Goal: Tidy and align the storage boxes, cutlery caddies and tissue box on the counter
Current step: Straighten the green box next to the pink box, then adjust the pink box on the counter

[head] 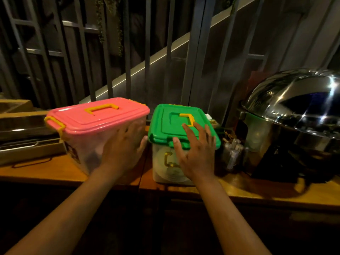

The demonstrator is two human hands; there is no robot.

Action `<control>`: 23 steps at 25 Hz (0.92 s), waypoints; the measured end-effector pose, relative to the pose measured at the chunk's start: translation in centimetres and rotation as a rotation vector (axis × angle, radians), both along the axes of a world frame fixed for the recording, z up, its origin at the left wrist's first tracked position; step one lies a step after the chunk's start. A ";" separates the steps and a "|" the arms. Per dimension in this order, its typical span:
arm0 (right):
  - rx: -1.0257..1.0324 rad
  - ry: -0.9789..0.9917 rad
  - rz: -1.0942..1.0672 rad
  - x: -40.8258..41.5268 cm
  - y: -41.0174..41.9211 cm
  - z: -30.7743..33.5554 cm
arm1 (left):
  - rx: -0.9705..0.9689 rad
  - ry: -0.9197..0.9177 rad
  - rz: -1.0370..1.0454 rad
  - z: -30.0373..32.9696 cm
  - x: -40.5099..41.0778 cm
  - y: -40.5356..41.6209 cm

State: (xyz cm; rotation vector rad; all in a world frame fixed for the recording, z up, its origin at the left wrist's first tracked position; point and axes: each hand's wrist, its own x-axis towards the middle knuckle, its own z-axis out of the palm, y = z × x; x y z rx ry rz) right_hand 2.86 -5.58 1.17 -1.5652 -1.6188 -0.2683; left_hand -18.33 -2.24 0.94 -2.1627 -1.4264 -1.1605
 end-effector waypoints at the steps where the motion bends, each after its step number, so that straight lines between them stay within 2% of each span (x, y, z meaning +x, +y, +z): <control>1: 0.034 -0.041 0.024 -2.2 0.2 0.0 | 0.054 0.022 0.053 0.1 -2.0 -0.4; 5: 0.108 -0.112 0.130 -10.4 2.2 0.0 | -0.027 0.053 0.230 0.8 -11.3 1.0; 8: 0.118 -0.113 0.181 -18.3 4.7 0.1 | -0.027 0.078 0.253 1.8 -18.7 3.7; 11: -0.092 -0.145 0.262 -26.9 7.4 0.9 | -0.073 0.101 0.252 2.1 -24.5 6.3; 14: -0.250 -0.237 0.204 -32.1 9.2 0.5 | -0.169 0.151 0.225 1.2 -27.2 8.1; 19: -0.063 -0.229 0.157 -31.7 9.9 -1.1 | -0.408 0.233 0.128 0.2 -28.4 11.6; 23: -0.013 -0.175 0.202 -28.6 9.5 -1.6 | -0.391 0.272 0.013 -0.5 -26.4 12.0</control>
